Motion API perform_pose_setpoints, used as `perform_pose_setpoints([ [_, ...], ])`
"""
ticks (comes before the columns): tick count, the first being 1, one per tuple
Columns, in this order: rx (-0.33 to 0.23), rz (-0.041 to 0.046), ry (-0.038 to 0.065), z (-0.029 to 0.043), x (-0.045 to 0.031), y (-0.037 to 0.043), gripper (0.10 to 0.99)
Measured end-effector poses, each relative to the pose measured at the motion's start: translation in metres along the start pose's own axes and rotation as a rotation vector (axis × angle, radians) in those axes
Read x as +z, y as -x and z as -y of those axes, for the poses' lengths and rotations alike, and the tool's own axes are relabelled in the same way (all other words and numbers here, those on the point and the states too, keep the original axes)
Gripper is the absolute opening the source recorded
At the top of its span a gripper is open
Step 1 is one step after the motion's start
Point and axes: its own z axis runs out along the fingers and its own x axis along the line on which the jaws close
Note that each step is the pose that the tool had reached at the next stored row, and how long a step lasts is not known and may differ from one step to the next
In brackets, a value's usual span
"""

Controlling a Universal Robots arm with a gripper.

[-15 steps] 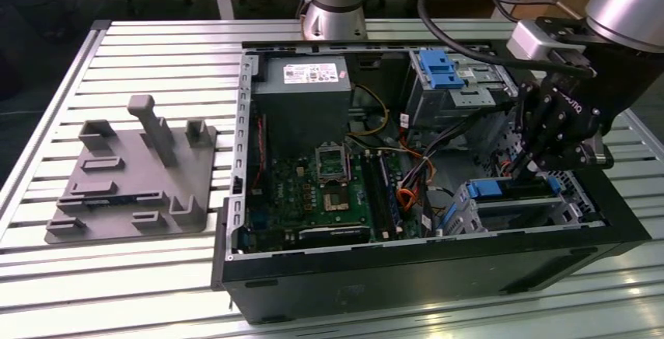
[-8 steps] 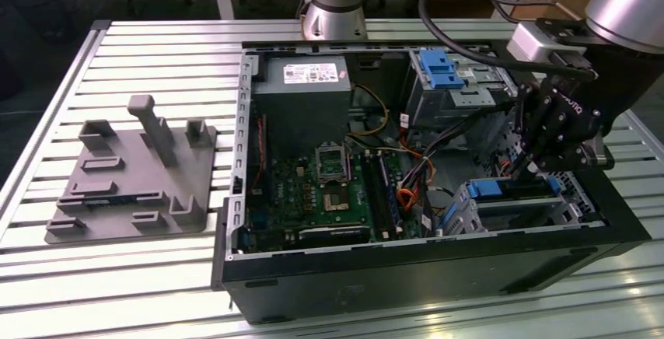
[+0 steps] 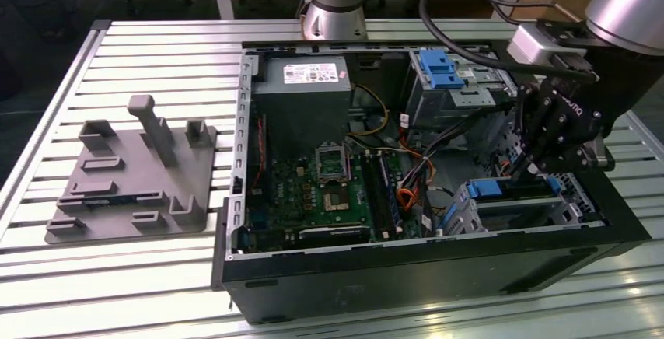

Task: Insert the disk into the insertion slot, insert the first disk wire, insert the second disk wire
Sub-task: 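Insert the second disk wire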

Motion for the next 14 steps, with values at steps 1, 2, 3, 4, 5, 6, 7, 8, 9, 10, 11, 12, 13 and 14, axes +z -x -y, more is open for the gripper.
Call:
perform_pose_setpoints([
  [1,-0.001,0.0000,0.000,0.0000,0.0001,-0.0001,0.145],
  [2,-0.002,-0.0001,0.000,0.0000,0.0001,-0.0002,0.145],
  [3,-0.003,-0.0002,0.000,0.0000,0.0001,-0.0002,0.145],
  [4,-0.004,-0.0003,0.000,0.0000,0.0001,-0.0003,0.145],
  [5,-0.005,-0.0005,0.000,0.0000,0.0002,-0.0003,0.145],
  [6,-0.007,-0.0006,0.000,0.0000,0.0004,-0.0004,0.145],
  [7,-0.008,-0.0006,0.000,0.0001,0.0007,-0.0003,0.145],
  [8,-0.010,-0.0007,0.000,0.0001,0.0010,-0.0003,0.145],
  [9,-0.011,-0.0008,0.000,0.0001,0.0013,-0.0004,0.145],
  [10,-0.013,-0.0009,-0.001,0.0001,0.0016,-0.0004,0.145],
  [11,-0.014,-0.0011,-0.001,0.0001,0.0018,-0.0004,0.145],
  [12,-0.015,-0.0012,-0.001,0.0002,0.0020,-0.0004,0.145],
  [13,-0.017,-0.0013,-0.001,0.0002,0.0023,-0.0005,0.145],
  [14,-0.018,-0.0011,-0.001,0.0002,0.0028,-0.0006,0.145],
])
